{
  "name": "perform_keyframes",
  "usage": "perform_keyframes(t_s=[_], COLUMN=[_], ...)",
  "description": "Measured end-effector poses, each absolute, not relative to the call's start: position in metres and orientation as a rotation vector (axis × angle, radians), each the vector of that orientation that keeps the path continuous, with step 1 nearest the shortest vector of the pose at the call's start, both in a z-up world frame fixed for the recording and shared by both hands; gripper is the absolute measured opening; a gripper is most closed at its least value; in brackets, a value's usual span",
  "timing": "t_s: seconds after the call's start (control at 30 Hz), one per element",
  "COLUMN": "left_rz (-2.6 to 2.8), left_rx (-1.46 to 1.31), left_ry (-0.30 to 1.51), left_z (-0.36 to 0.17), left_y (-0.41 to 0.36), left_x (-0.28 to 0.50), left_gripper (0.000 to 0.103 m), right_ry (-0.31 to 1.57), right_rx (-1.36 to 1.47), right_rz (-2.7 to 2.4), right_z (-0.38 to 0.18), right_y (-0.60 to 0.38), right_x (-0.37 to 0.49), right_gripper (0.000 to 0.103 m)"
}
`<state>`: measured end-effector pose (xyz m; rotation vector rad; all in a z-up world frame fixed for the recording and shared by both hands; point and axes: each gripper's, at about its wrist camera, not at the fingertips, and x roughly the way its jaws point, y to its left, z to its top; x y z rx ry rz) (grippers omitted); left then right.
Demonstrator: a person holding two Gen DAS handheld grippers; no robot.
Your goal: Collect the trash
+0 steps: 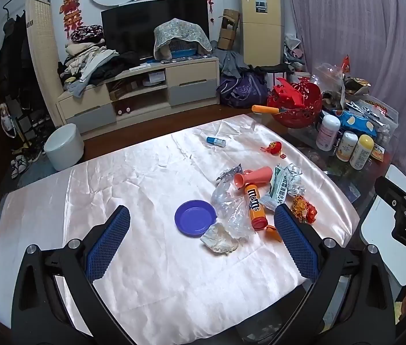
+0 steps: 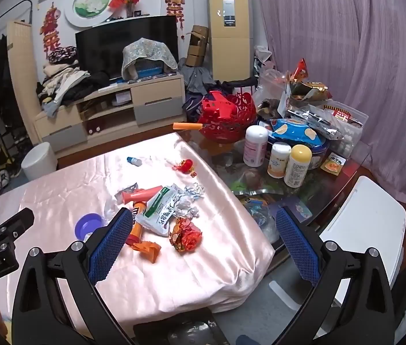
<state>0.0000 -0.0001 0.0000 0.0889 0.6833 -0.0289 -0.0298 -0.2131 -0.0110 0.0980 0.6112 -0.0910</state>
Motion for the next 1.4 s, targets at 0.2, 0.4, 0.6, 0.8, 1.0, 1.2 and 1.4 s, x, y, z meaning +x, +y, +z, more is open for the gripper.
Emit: perform_keyframes(t_s=[0.2, 0.4, 0.6, 0.8, 1.0, 1.2, 1.4], left_rz=[-0.03, -0.039, -0.058, -0.057, -0.059, -0.059, -0.061], left_rx=[0.083, 0.078, 0.063, 0.06, 0.058, 0.057, 0.057], left_ry=[0.682, 0.684, 0.694, 0.692, 0.691, 0.69, 0.689], left_z=[0.0, 0.005, 0.005, 0.005, 0.005, 0.005, 0.005], left_y=[-0.001, -0.01, -0.002, -0.002, -0.003, -0.002, -0.003], left_x=[0.0, -0.003, 0.001, 0.001, 0.001, 0.0, 0.0], left_gripper=[0.095, 0.095, 0.095, 0.095, 0.095, 0.095, 0.095], right_ry=[0.621, 0.626, 0.627, 0.629, 0.628, 0.629, 0.63], right_rx=[0.092, 0.079, 0.078, 0.082, 0.083, 0.083, 0.083], right_rz=[-0.086, -0.091, -0.089, -0.082, -0.082, -0.083, -0.081], right_z=[-0.012, -0.016, -0.014, -0.011, -0.013, -0.012, -0.012], right_y=[-0.21, -0.206, -0.21, -0.211, -0.212, -0.211, -0.212], right_x=[-0.029, -0.025, -0.027, -0.03, -0.029, -0.029, -0.029], right_gripper=[0.1, 0.1, 0.1, 0.1, 0.1, 0.1, 0.1])
